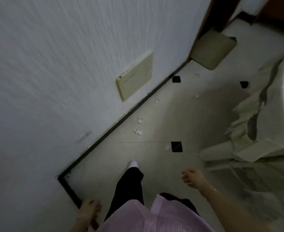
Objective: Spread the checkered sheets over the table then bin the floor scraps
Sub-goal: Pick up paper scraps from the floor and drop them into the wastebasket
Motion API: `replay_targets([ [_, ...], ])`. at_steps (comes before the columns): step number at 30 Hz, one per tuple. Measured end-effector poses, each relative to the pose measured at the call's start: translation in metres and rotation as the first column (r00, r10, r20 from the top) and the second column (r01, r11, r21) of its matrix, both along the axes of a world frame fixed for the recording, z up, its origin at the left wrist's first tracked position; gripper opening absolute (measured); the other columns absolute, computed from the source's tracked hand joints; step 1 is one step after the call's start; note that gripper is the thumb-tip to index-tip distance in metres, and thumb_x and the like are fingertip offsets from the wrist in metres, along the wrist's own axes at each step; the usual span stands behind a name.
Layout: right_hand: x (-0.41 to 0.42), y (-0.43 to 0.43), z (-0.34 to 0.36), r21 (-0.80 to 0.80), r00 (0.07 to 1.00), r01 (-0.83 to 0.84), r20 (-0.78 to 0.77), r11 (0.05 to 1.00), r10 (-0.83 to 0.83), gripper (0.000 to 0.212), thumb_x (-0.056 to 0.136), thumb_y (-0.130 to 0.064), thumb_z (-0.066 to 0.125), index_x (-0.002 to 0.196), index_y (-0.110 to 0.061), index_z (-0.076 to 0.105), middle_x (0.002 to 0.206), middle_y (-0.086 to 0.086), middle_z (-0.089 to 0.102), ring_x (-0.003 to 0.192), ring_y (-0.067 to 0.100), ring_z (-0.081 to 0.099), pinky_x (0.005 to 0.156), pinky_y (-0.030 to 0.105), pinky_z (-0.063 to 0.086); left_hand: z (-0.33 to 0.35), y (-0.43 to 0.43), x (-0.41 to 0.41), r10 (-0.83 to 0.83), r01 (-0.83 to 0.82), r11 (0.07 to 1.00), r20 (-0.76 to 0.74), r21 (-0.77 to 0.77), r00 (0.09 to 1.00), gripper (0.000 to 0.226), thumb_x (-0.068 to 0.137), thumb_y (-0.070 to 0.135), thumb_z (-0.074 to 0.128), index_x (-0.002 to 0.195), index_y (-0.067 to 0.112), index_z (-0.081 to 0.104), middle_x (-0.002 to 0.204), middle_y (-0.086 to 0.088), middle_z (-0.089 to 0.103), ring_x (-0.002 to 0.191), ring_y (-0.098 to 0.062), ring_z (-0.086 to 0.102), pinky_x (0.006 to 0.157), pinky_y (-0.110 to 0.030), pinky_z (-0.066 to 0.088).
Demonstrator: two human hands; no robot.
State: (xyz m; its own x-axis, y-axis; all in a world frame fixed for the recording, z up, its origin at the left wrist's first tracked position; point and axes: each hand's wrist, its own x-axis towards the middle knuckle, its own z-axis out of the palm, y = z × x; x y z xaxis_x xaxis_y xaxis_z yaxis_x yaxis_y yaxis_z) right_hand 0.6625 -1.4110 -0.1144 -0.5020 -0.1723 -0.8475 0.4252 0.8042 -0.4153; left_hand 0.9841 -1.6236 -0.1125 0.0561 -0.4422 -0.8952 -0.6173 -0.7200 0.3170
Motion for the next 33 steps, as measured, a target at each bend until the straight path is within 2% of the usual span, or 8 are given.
replay_targets([
  [4,0.011,0.009,-0.009,0.075,0.982,0.178,0.045,0.981,-0.182,0.014,0.095,-0.011,0.049,0.091,-0.004,0.06,0.071,0.008,0.06,0.06,0.018,0.054,0.057,0.024,0.041,0.017,-0.103,-0.093,-0.298,0.295,0.948,-0.014,-0.12,0.954,0.019,0.096,0.009,0.047,0.079,0.006,0.056,0.085,-0.014,0.06,0.072,-0.026,0.055,0.068,-0.032,0.043],
  [11,-0.01,-0.016,-0.065,0.131,0.911,0.373,0.138,0.919,-0.389,0.021,0.097,-0.012,0.045,0.095,-0.001,0.063,0.075,0.012,0.062,0.065,0.021,0.055,0.059,0.025,0.041,-0.018,-0.157,-0.239,-0.564,0.529,0.82,-0.151,-0.219,0.812,0.013,0.095,0.007,0.047,0.094,0.001,0.059,0.081,-0.011,0.061,0.074,-0.023,0.057,0.066,-0.027,0.045],
  [18,-0.093,-0.07,-0.265,0.065,0.943,0.32,0.075,0.945,-0.324,0.018,0.096,-0.01,0.047,0.099,-0.004,0.064,0.097,0.017,0.067,0.079,0.021,0.059,0.065,0.026,0.045,-0.251,-0.164,-0.308,-0.664,0.653,0.747,-0.117,-0.122,0.738,0.015,0.093,0.005,0.05,0.085,0.008,0.062,0.084,-0.011,0.063,0.075,-0.022,0.058,0.066,-0.026,0.045],
  [21,-0.129,-0.085,-0.382,0.05,0.962,0.275,-0.006,0.96,-0.275,0.021,0.094,-0.007,0.05,0.11,-0.005,0.063,0.108,0.015,0.066,0.088,0.019,0.058,0.074,0.025,0.044,-0.375,-0.177,-0.325,-0.754,0.738,0.654,-0.057,-0.167,0.655,0.014,0.09,0.005,0.056,0.08,0.013,0.063,0.087,-0.009,0.064,0.082,-0.024,0.058,0.068,-0.025,0.044],
  [24,-0.151,-0.092,-0.486,0.083,0.973,0.214,-0.109,0.973,-0.205,0.03,0.094,-0.013,0.051,0.123,-0.01,0.057,0.119,0.01,0.062,0.096,0.017,0.055,0.081,0.023,0.041,-0.483,-0.197,-0.343,-0.838,0.822,0.504,0.082,-0.266,0.54,0.013,0.089,0.003,0.057,0.099,0.007,0.064,0.107,-0.015,0.063,0.098,-0.027,0.057,0.083,-0.029,0.043],
  [27,-0.161,-0.098,-0.568,0.1,0.96,0.185,-0.232,0.978,-0.158,0.045,0.091,-0.017,0.06,0.133,-0.008,0.048,0.128,0.015,0.056,0.1,0.02,0.054,0.082,0.025,0.041,-0.566,-0.216,-0.358,-0.856,0.85,0.323,0.254,-0.416,0.45,0.038,0.085,0.005,0.064,0.122,0.003,0.057,0.125,-0.018,0.055,0.114,-0.031,0.052,0.098,-0.034,0.04],
  [29,-0.162,-0.104,-0.608,0.108,0.951,0.172,-0.277,0.979,-0.137,0.061,0.086,-0.02,0.067,0.14,-0.009,0.041,0.137,0.016,0.046,0.116,0.028,0.05,0.095,0.033,0.042,-0.605,-0.225,-0.368,-0.874,0.86,0.215,0.303,-0.462,0.381,0.055,0.082,0.011,0.07,0.133,0.006,0.05,0.136,-0.019,0.046,0.124,-0.035,0.045,0.104,-0.042,0.038],
  [33,-0.155,-0.113,-0.652,0.166,0.889,0.109,-0.457,0.98,-0.022,0.053,0.079,-0.021,0.073,0.127,-0.013,0.054,0.128,0.015,0.042,0.103,0.032,0.055,0.088,0.035,0.048,-0.65,-0.229,-0.379,-0.863,0.898,0.171,0.378,-0.405,0.334,0.063,0.079,0.026,0.074,0.135,0.017,0.048,0.147,-0.012,0.032,0.131,-0.034,0.034,0.104,-0.046,0.038],
])
